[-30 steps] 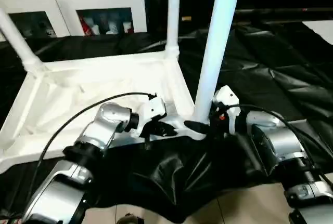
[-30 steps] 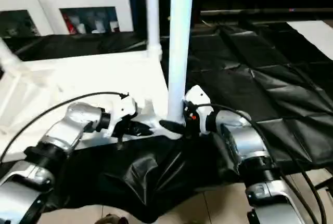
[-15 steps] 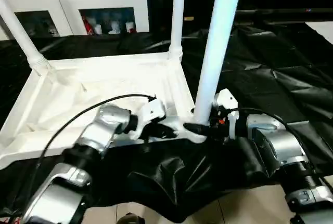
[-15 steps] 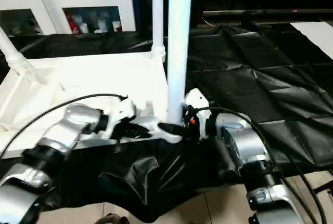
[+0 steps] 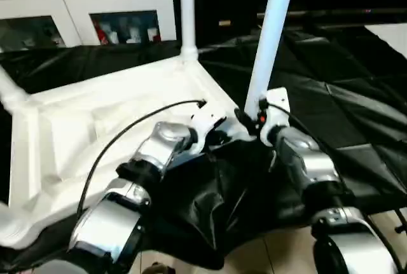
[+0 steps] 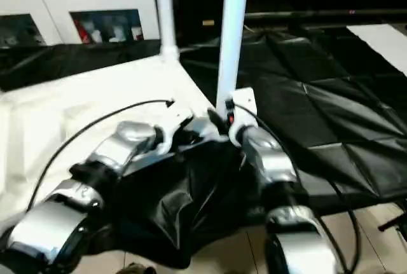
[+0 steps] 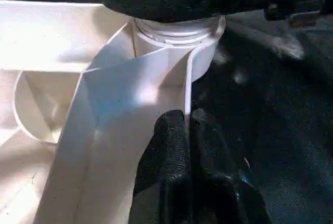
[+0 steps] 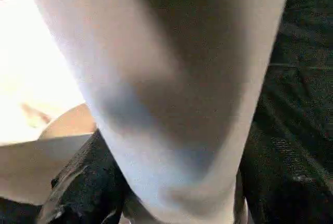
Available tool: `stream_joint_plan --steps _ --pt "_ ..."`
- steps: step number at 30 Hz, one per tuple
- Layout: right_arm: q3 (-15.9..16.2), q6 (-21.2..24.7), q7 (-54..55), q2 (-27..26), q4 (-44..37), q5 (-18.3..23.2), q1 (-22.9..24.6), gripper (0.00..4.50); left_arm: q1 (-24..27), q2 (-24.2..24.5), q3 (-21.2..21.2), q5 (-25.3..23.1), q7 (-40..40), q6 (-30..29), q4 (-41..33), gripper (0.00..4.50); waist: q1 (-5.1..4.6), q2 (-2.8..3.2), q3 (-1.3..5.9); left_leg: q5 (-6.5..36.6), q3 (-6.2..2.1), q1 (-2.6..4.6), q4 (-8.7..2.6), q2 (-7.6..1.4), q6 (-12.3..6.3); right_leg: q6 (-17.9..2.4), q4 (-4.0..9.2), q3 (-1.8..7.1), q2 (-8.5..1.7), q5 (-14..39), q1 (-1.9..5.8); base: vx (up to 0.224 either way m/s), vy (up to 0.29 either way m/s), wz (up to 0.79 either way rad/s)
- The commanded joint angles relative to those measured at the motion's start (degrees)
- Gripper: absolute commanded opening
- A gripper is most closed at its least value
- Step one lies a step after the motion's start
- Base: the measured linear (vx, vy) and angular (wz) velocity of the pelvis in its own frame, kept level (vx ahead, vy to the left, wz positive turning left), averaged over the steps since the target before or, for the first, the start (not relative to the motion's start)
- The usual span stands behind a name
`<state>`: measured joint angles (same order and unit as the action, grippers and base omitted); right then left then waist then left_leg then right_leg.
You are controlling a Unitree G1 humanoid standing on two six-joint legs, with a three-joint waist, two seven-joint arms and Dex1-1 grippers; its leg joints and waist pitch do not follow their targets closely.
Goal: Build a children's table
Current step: Rotate leg to tighten
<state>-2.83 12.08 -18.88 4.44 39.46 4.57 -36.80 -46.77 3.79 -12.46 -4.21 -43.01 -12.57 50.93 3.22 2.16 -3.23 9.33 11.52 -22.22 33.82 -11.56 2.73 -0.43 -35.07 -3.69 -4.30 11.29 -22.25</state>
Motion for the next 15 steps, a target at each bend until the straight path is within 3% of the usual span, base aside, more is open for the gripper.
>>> stream_joint_plan --steps 1,2,3,7,9,15 --pt "4.9 1.1 -4.2 -5.2 2.2 0.3 1.1 2.52 -2.8 -1.4 1.8 0.7 3.1 3.1 -1.1 0.0 -0.02 -0.77 4.55 6.6 -1.08 1.15 -3.1 -1.48 -4.55 -14.7 3.74 2.41 -3.97 2.0 2.66 0.0 0.0 0.0" --pt "4.7 0.7 -5.1 -5.4 2.1 0.6 1.0 3.06 -2.6 -1.2 1.4 0.6 2.2 4.0 -1.1 0.0 -0.03 -0.72 4.43 7.2 -1.06 1.19 -3.15 -1.51 -4.67 -14.6 3.9 2.41 -3.97 3.0 2.64 0.0 0.0 0.0" --pt "4.7 0.7 -5.1 -5.4 2.1 0.6 1.0 3.19 -2.6 -1.2 1.4 0.6 2.2 4.0 -1.1 0.0 -0.03 -0.71 4.42 7.6 -1.07 1.25 -3.18 -1.53 -4.6 -14.6 3.99 2.41 -4.0 3.7 2.63 0.0 0.0 0.0" --pt "5.9 0.3 -9.0 -2.3 1.0 0.2 1.4 3.58 -0.4 0.2 0.4 1.6 -2.8 6.7 -3.1 0.0 -0.38 -0.96 4.11 10.2 -1.16 1.27 -3.43 -1.6 -3.69 -13.7 4.48 2.4 -4.07 8.7 2.59 0.0 0.0 0.0" --pt "6.0 0.2 -9.9 -1.7 0.8 0.0 1.5 3.58 -0.1 0.5 0.3 1.6 -3.4 7.0 -3.4 0.0 -0.59 -0.97 4.08 10.4 -1.14 1.23 -3.44 -1.64 -3.58 -13.6 4.46 2.47 -4.05 9.0 2.59 0.0 0.0 0.0" --pt "7.8 -0.3 -17.9 4.2 -2.9 -0.7 3.0 4.24 2.0 3.3 -0.7 2.0 -9.4 8.7 -5.4 0.0 -0.66 -1.0 4.24 9.0 -1.13 1.11 -3.28 -1.74 -4.57 -14.1 4.13 2.45 -4.01 6.7 2.7 0.0 0.0 0.0"
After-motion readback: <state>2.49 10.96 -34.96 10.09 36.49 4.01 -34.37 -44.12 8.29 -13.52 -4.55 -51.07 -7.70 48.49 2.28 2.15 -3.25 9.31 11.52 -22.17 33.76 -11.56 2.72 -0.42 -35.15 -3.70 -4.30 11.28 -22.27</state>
